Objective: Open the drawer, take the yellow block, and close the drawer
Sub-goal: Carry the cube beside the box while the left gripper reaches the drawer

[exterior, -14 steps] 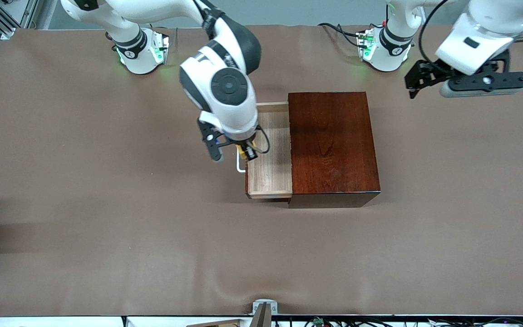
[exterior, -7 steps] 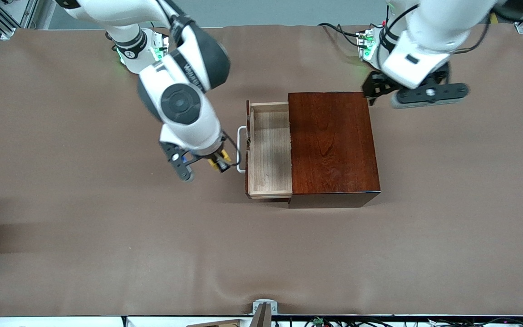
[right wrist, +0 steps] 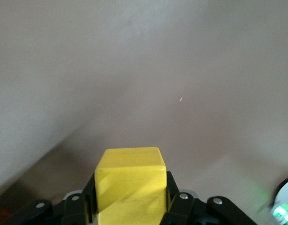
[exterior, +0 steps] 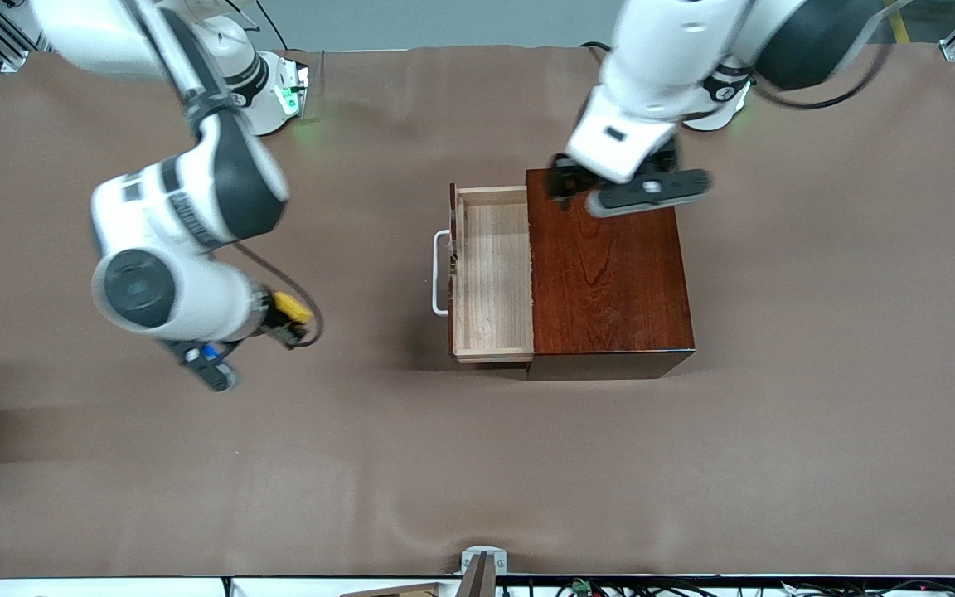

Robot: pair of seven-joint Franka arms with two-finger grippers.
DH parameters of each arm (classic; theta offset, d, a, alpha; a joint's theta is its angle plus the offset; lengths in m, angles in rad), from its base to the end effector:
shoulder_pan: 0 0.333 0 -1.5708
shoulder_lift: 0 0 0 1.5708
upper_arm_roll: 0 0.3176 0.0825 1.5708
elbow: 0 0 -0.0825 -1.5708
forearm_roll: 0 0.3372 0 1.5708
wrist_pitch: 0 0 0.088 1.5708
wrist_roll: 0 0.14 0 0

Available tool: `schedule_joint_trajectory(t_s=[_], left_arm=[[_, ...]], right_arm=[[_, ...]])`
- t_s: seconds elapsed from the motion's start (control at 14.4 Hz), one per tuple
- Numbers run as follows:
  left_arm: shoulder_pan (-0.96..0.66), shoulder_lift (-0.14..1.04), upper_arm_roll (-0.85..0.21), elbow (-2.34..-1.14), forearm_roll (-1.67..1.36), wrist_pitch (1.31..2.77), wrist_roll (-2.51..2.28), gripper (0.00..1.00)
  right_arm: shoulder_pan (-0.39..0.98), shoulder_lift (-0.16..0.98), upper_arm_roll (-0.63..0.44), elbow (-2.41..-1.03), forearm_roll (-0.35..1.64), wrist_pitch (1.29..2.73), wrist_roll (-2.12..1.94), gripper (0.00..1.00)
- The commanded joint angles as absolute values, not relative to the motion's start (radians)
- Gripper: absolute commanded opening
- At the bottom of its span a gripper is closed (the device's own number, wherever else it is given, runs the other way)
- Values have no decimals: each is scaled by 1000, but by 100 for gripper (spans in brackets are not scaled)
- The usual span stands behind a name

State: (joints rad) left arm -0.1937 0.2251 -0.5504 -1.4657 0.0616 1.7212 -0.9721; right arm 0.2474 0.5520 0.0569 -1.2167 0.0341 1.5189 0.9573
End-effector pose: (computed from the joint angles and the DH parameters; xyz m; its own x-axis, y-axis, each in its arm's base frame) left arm 0.4542 -0.3647 0.5452 0.9724 0.2331 -0.0104 0.2331 -0.9689 0.0835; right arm 0.6060 0.1872 0.4180 0.7649 -0.6144 -0.1935 -0.5920 -0.7889 0.1650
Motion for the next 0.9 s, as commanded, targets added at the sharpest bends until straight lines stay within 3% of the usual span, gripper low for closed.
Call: schedule_joint_trajectory(t_s=[0.0, 0.35, 0.55, 0.83], left_arm=[[-294, 329, -551, -1422, 147, 1807, -1167, 100], [-517, 567, -523, -1235, 320, 1890, -1573, 100], [-693, 615, -361, -1232, 341, 2047, -1741, 100], [-902, 690, -149, -1207, 339, 2141, -1853, 100]], right_arm=[[184, 517, 74, -1282, -4, 1517, 785, 0], [78, 463, 75, -1437, -66, 1618, 557, 0], [22, 401, 75, -1610, -80, 1784, 431, 0], [-78, 376, 77, -1755, -80, 1942, 246, 0]])
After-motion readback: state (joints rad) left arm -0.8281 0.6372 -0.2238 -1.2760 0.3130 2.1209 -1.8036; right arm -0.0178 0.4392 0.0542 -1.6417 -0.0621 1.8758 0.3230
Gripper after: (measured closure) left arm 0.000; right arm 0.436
